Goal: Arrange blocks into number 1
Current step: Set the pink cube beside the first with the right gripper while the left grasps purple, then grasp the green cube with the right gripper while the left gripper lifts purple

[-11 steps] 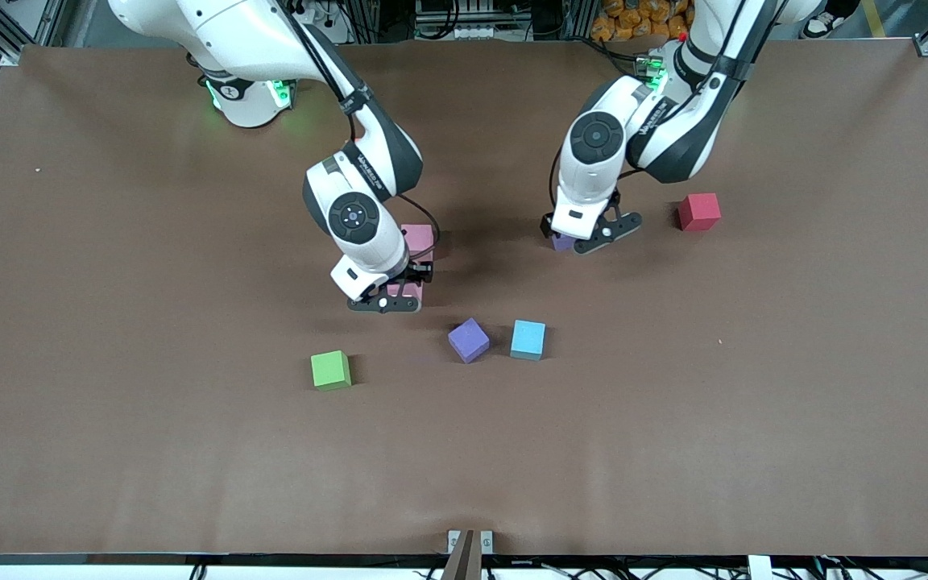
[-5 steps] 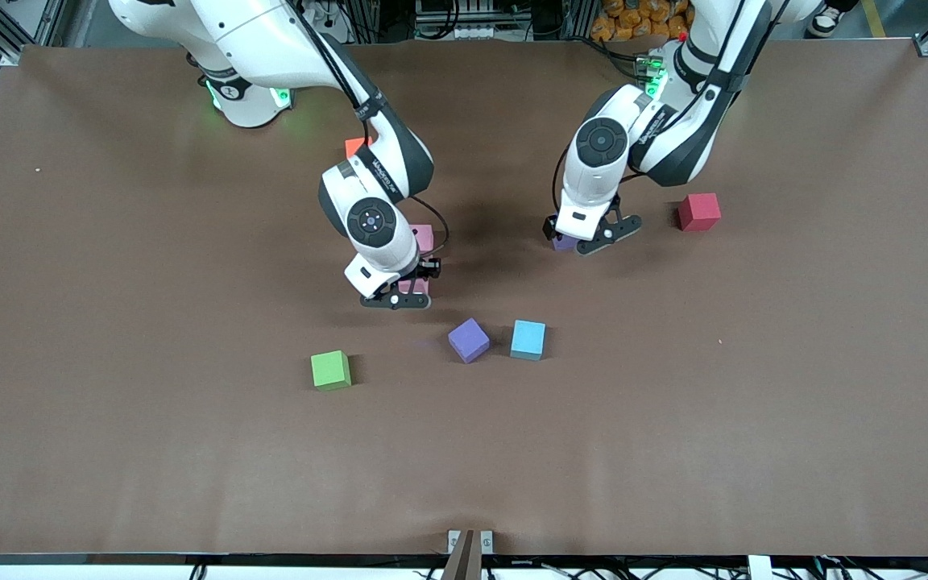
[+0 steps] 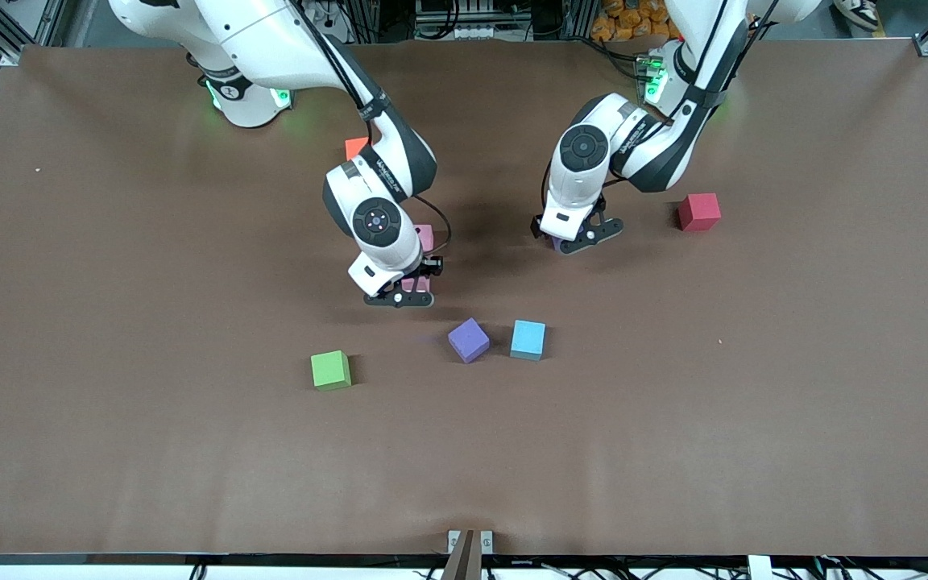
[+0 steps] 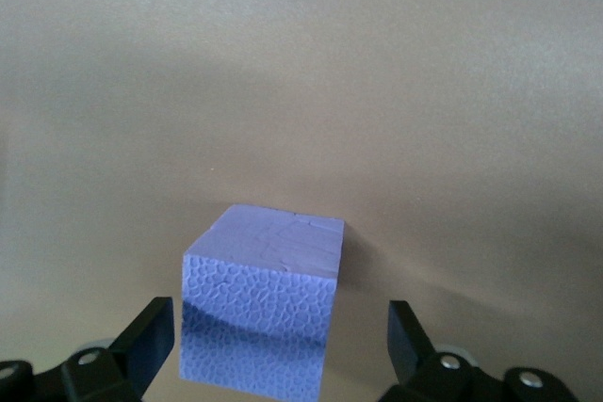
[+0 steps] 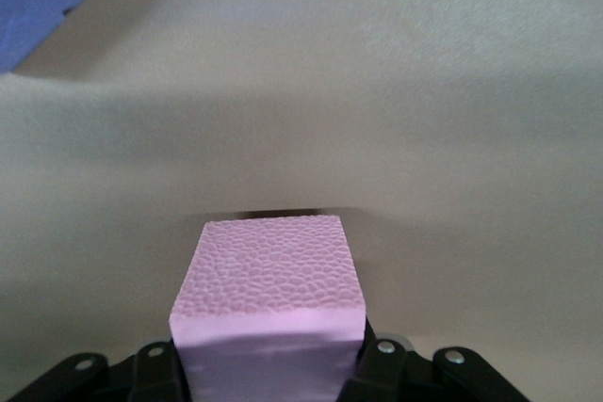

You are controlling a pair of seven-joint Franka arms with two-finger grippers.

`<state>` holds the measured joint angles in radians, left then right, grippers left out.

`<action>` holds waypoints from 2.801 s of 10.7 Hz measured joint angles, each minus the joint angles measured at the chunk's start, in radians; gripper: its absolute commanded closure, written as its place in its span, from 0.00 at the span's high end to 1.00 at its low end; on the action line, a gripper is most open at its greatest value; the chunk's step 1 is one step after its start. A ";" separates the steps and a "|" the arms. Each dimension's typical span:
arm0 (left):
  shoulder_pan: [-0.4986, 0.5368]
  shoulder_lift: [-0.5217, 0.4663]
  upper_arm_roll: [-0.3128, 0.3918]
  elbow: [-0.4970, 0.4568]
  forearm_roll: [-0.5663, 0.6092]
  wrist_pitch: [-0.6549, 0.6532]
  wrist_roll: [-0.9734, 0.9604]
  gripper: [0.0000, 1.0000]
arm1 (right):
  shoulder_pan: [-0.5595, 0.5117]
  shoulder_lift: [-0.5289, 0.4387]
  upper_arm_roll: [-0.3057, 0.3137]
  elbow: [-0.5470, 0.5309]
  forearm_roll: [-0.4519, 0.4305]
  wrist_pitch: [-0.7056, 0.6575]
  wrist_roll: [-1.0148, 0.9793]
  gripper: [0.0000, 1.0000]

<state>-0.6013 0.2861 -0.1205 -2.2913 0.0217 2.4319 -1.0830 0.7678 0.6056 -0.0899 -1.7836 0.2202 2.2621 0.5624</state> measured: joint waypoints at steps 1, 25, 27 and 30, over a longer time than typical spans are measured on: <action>0.000 0.002 0.000 0.000 0.000 0.000 0.012 1.00 | 0.004 0.005 0.000 0.000 0.000 0.000 0.004 0.59; -0.198 0.226 -0.170 0.424 -0.004 -0.157 -0.103 0.00 | -0.368 0.111 -0.034 0.234 0.021 0.081 -0.370 1.00; -0.246 0.344 -0.170 0.565 -0.004 -0.179 -0.104 0.00 | -0.366 0.119 -0.034 0.236 0.025 0.083 -0.371 1.00; -0.320 0.425 -0.169 0.654 -0.004 -0.193 -0.143 0.00 | -0.357 0.121 -0.033 0.240 0.027 0.083 -0.375 1.00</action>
<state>-0.9214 0.7114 -0.2893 -1.6370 0.0179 2.2386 -1.2262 0.4105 0.7264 -0.1233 -1.5439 0.2476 2.3451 0.1869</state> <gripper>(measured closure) 0.405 0.000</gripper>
